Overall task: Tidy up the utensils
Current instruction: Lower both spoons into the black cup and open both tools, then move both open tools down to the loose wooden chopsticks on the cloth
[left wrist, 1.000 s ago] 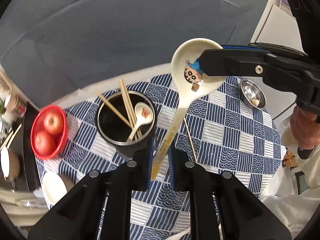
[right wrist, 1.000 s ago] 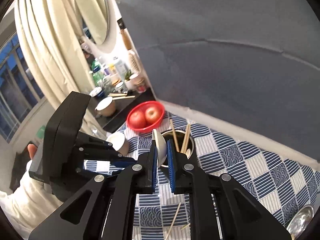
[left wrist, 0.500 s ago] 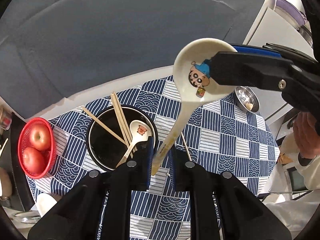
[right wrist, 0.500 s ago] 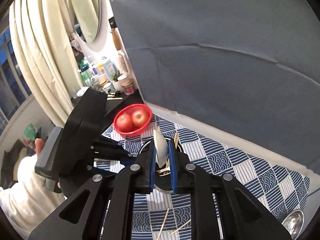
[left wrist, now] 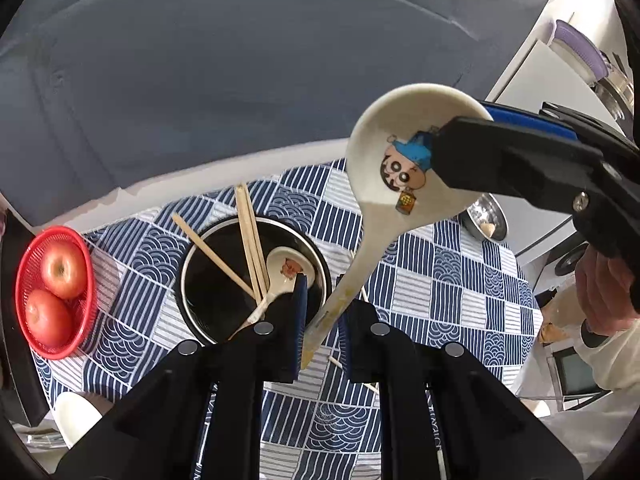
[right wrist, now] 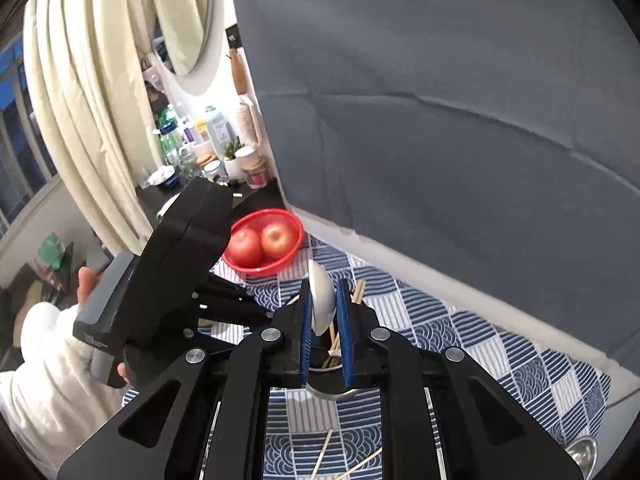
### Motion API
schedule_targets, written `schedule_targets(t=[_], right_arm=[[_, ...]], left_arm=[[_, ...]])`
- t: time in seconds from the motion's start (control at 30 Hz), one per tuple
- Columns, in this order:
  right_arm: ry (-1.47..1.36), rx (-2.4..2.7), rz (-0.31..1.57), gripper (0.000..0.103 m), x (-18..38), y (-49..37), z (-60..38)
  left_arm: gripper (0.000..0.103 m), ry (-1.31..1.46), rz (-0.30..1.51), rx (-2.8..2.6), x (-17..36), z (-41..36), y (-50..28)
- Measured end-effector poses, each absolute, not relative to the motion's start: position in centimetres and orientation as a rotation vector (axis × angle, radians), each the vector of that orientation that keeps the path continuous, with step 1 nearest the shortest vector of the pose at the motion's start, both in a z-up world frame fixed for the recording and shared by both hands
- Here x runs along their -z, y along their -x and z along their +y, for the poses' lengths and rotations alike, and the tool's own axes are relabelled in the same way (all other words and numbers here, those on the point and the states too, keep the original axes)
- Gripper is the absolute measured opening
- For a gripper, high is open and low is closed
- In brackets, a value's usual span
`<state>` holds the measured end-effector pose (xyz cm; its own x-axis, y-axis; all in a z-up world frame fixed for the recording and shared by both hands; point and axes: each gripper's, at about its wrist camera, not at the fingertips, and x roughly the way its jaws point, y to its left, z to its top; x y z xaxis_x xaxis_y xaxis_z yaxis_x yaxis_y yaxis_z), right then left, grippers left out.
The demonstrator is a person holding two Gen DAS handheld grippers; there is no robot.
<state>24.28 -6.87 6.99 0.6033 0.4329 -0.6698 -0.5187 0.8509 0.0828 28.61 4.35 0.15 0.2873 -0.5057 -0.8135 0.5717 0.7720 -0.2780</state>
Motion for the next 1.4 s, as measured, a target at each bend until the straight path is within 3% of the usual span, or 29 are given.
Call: schedule_targets(t=[0.2, 0.23, 0.27, 0.3, 0.33, 0.5, 0.87, 1.4], right_arm=[[0.169, -0.545, 0.708, 0.013, -8.1, -23.7, -6.4], [0.178, -0.551, 0.711, 0.014, -8.0, -23.7, -6.2], [0.181, -0.558, 0.718, 0.017, -7.7, -23.6, -6.1], [0.184, -0.553, 0.722, 0.038, -7.6, -23.6, -6.0], [0.188, -0.538, 0.723, 0.066, -7.4, -23.6, -6.0], [0.164, -0.494, 0.733, 0.083, -6.4, -23.3, -7.7], [0.078, -0.406, 0.847, 0.086, -2.5, -23.9, -12.0], [0.108, -0.359, 1.068, 0.087, 5.8, -24.8, -14.1]], left_arm=[[0.018, -0.059, 1.037, 0.707, -0.9, 4.6, -29.2], [0.024, -0.056, 1.039, 0.698, -0.7, 4.7, -29.2], [0.049, -0.058, 1.041, 0.675, -0.3, 4.8, -29.2], [0.065, -0.053, 1.039, 0.663, -0.1, 5.1, -29.1], [0.065, -0.035, 1.045, 0.666, 0.2, 5.3, -28.9], [0.08, -0.022, 1.033, 0.636, 0.8, 6.4, -27.0], [0.097, -0.01, 1.092, 0.504, 2.9, 8.2, -24.3], [0.097, 0.009, 1.244, 0.396, 8.5, 6.3, -20.6]])
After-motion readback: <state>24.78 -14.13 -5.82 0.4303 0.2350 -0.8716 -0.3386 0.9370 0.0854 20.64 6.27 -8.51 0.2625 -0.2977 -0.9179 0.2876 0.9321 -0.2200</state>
